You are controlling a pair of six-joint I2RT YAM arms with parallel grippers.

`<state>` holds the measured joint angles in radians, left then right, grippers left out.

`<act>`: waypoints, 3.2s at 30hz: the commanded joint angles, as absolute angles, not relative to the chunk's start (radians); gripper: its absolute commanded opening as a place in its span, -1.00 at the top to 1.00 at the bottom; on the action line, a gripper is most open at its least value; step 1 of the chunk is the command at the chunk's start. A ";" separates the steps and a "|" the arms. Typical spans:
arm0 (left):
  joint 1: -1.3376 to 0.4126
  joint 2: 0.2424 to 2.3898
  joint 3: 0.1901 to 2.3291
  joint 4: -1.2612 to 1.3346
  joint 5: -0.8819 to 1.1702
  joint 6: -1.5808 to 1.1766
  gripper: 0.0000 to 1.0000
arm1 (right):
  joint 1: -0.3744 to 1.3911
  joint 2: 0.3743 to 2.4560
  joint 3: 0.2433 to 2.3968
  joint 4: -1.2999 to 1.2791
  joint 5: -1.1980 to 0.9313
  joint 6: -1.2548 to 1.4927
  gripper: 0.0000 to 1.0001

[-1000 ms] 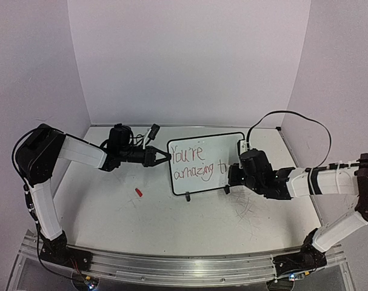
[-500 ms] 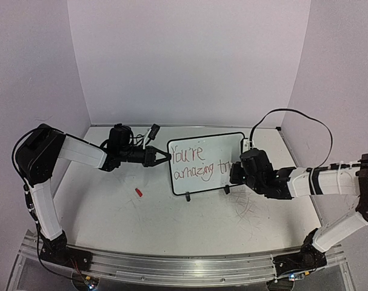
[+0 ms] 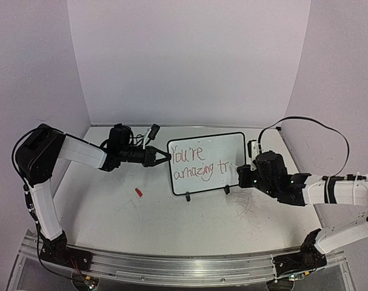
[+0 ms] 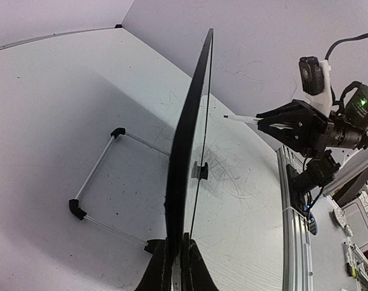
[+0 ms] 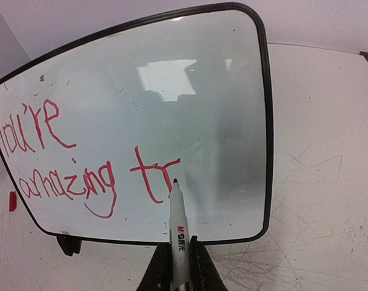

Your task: Write a sentence on the whiteboard

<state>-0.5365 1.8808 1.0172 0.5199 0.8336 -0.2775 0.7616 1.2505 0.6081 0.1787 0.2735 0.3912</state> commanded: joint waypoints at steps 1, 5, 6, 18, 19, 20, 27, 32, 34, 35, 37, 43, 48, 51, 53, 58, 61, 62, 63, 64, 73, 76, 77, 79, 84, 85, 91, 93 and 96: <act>-0.549 1.857 1.023 0.463 0.831 -0.252 1.00 | 0.760 1.288 0.649 0.190 0.258 0.347 1.00; -0.549 1.862 1.028 0.460 0.828 -0.249 1.00 | 0.759 1.294 0.649 0.187 0.278 0.325 1.00; -0.549 1.863 1.029 0.459 0.827 -0.249 1.00 | 0.760 1.294 0.646 0.186 0.288 0.319 1.00; -0.549 1.871 1.034 0.454 0.827 -0.245 1.00 | 0.744 1.279 0.617 0.229 0.235 0.310 1.00; -0.549 1.870 1.034 0.454 0.828 -0.245 1.00 | 0.744 1.280 0.620 0.229 0.234 0.308 1.00; -0.549 1.869 1.034 0.454 0.827 -0.244 1.00 | 0.744 1.281 0.623 0.228 0.230 0.308 1.00; -0.549 1.867 1.032 0.452 0.828 -0.244 1.00 | 0.744 1.300 0.636 0.218 0.242 0.320 1.00; -0.549 1.868 1.032 0.452 0.827 -0.242 1.00 | 0.735 1.292 0.621 0.239 0.261 0.333 1.00; -0.549 1.871 1.036 0.452 0.829 -0.242 1.00 | 0.735 1.315 0.636 0.239 0.248 0.324 1.00; -0.549 1.873 1.038 0.452 0.831 -0.242 1.00 | 0.735 1.322 0.641 0.239 0.245 0.325 1.00; -0.549 1.872 1.038 0.452 0.831 -0.242 1.00 | 0.735 1.324 0.644 0.246 0.254 0.328 1.00; -0.549 1.872 1.038 0.451 0.833 -0.241 1.00 | 0.735 1.349 0.675 0.255 0.284 0.328 1.00; -0.549 1.871 1.037 0.451 0.834 -0.239 1.00 | 0.735 1.364 0.684 0.262 0.292 0.330 1.00; -0.549 1.871 1.036 0.451 0.833 -0.239 1.00 | 0.734 1.374 0.688 0.264 0.308 0.334 1.00; -0.549 1.872 1.037 0.451 0.833 -0.239 1.00 | 0.734 1.383 0.692 0.261 0.311 0.338 1.00; -0.549 1.873 1.038 0.451 0.834 -0.238 1.00 | 0.735 1.406 0.703 0.233 0.315 0.349 1.00; -0.549 1.874 1.038 0.451 0.834 -0.238 1.00 | 0.734 1.412 0.698 0.227 0.318 0.351 1.00; -0.549 1.875 1.038 0.451 0.834 -0.238 1.00 | 0.735 1.413 0.699 0.224 0.318 0.352 1.00; -0.549 1.874 1.037 0.451 0.834 -0.238 1.00 | 0.735 1.414 0.699 0.220 0.316 0.354 1.00; -0.549 1.874 1.037 0.450 0.835 -0.238 1.00 | 0.735 1.414 0.697 0.217 0.314 0.356 1.00; -0.549 1.874 1.038 0.451 0.834 -0.238 1.00 | 0.735 1.410 0.671 0.195 0.288 0.381 1.00; -0.549 1.873 1.036 0.451 0.835 -0.238 1.00 | 0.735 1.411 0.656 0.195 0.280 0.392 1.00; -0.549 1.873 1.036 0.451 0.836 -0.238 1.00 | 0.735 1.411 0.652 0.195 0.277 0.395 1.00; -0.549 1.873 1.035 0.451 0.836 -0.238 1.00 | 0.735 1.411 0.646 0.195 0.274 0.401 1.00; -0.549 1.875 1.039 0.450 0.837 -0.237 1.00 | 0.735 1.410 0.639 0.195 0.270 0.408 1.00; -0.549 1.875 1.039 0.451 0.837 -0.238 1.00 | 0.735 1.411 0.637 0.195 0.271 0.409 1.00; -0.549 1.874 1.037 0.450 0.838 -0.238 1.00 | 0.735 1.417 0.632 0.190 0.269 0.413 1.00; -0.549 1.874 1.038 0.451 0.838 -0.238 1.00 | 0.735 1.417 0.631 0.188 0.265 0.415 1.00; -0.549 1.874 1.038 0.450 0.837 -0.238 1.00 | 0.735 1.417 0.627 0.186 0.263 0.416 1.00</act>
<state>-0.5377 1.8801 1.0210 0.5129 0.8349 -0.2615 0.7402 1.4044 0.6384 0.1955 0.2641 0.4034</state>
